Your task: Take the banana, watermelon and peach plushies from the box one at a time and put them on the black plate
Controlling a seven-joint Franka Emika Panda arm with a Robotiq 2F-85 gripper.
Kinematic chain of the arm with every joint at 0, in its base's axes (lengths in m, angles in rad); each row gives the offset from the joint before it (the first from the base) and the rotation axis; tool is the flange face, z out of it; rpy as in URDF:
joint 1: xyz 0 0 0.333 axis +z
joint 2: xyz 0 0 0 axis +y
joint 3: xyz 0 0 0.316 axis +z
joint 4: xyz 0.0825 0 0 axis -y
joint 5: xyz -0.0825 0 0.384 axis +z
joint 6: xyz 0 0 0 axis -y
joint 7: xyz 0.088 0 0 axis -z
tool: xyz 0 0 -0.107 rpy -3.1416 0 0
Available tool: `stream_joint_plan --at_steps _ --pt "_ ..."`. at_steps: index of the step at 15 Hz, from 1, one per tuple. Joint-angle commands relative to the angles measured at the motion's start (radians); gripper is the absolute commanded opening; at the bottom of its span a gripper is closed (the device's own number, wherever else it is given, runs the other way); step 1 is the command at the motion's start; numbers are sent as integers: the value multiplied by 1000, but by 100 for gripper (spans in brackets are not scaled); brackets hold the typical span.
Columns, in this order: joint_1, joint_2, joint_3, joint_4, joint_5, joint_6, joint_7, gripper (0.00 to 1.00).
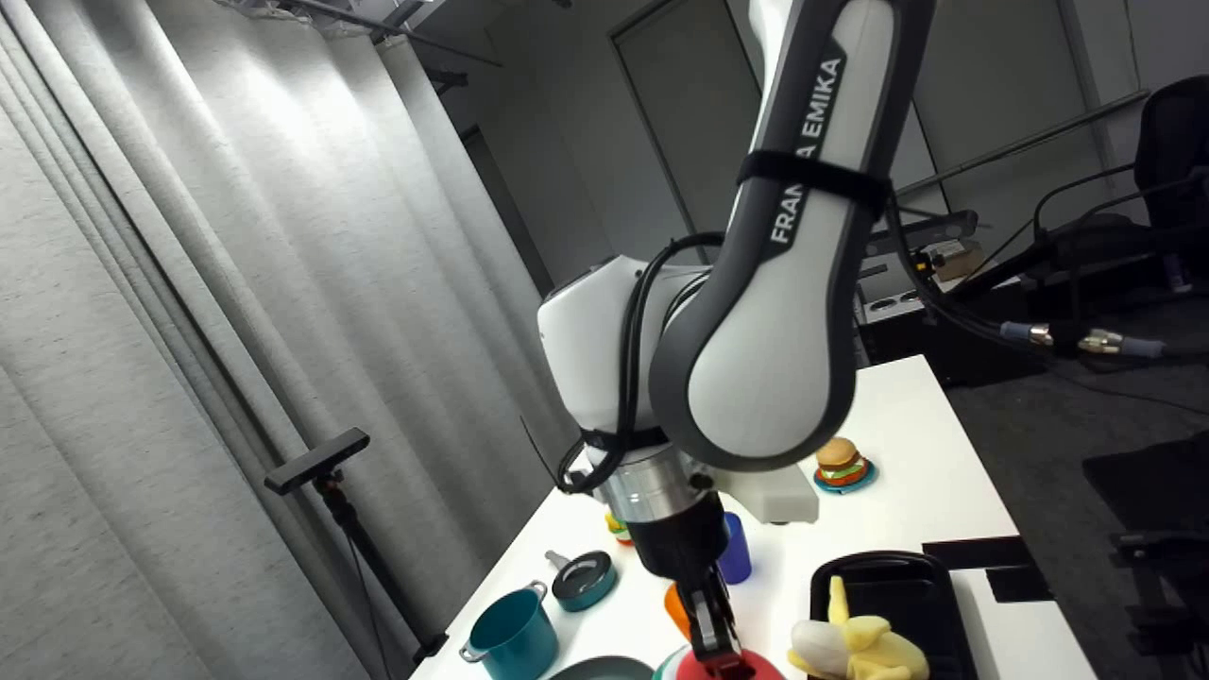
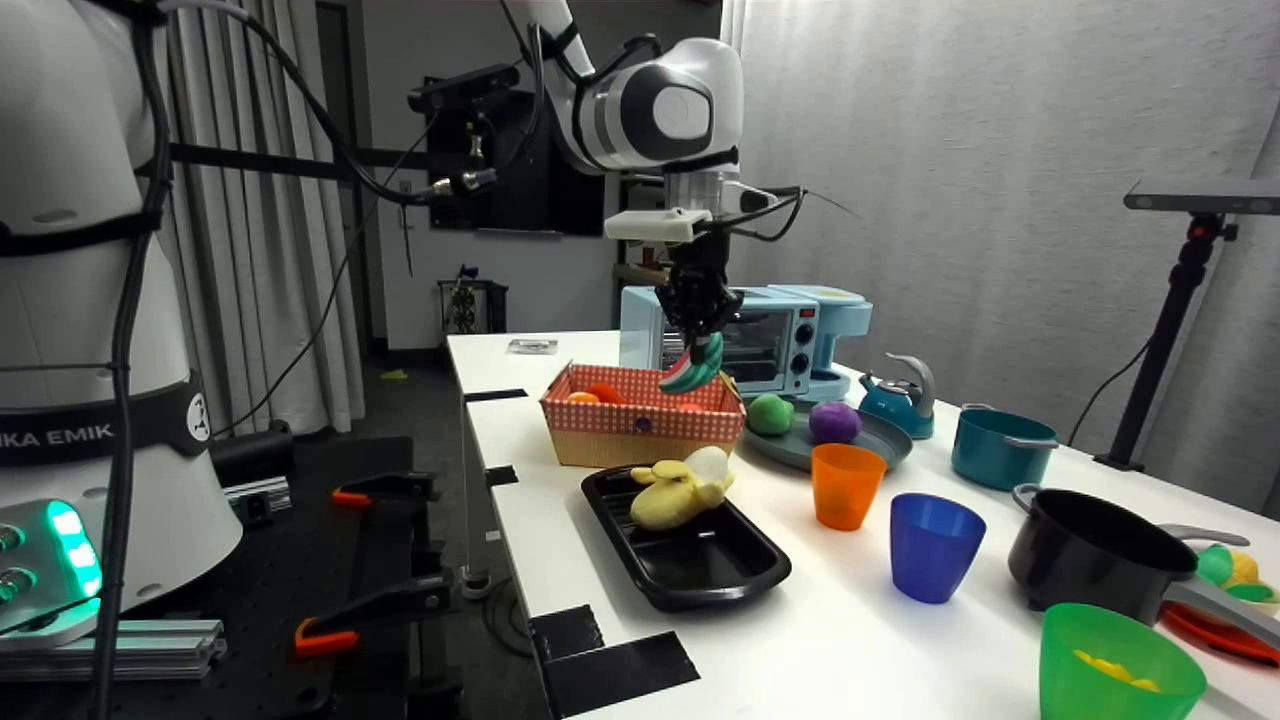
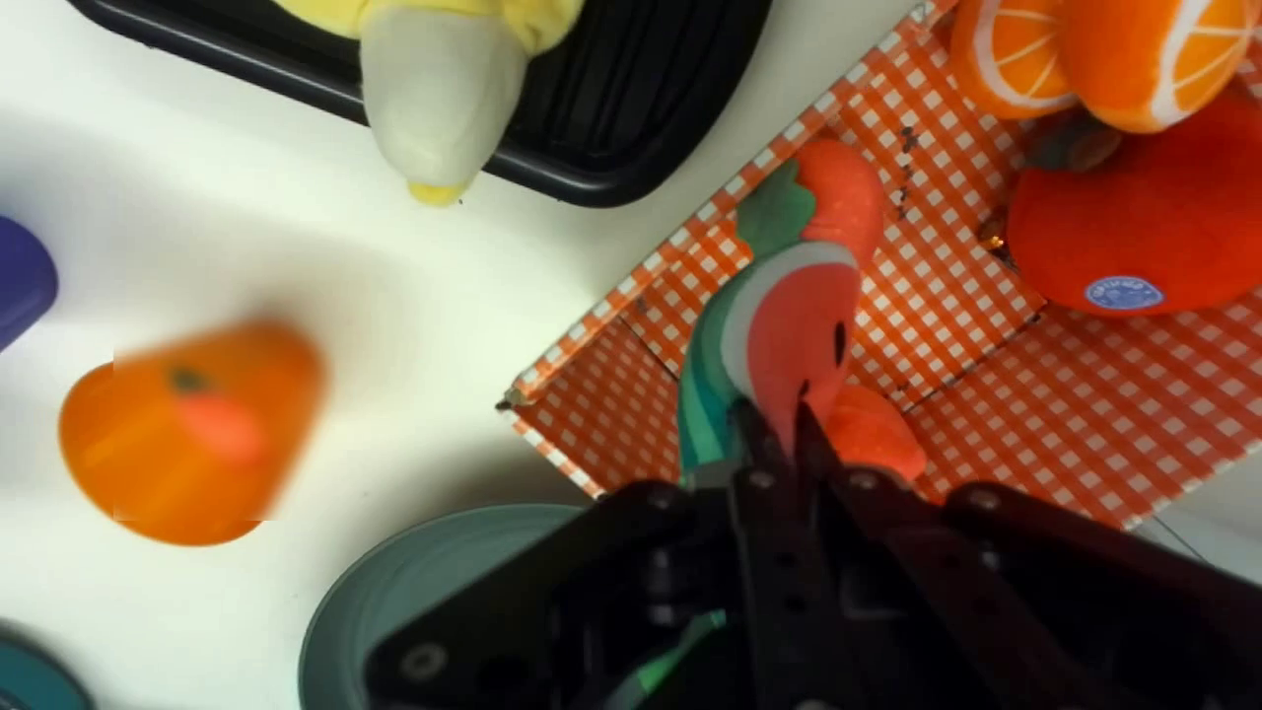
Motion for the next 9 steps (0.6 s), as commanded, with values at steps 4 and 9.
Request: stream_joint_plan --at_steps 4,9 --pt "-20 -183 -16 -112 41 1 39 1" --pt "-54 -256 -55 -182 42 8 52 1"
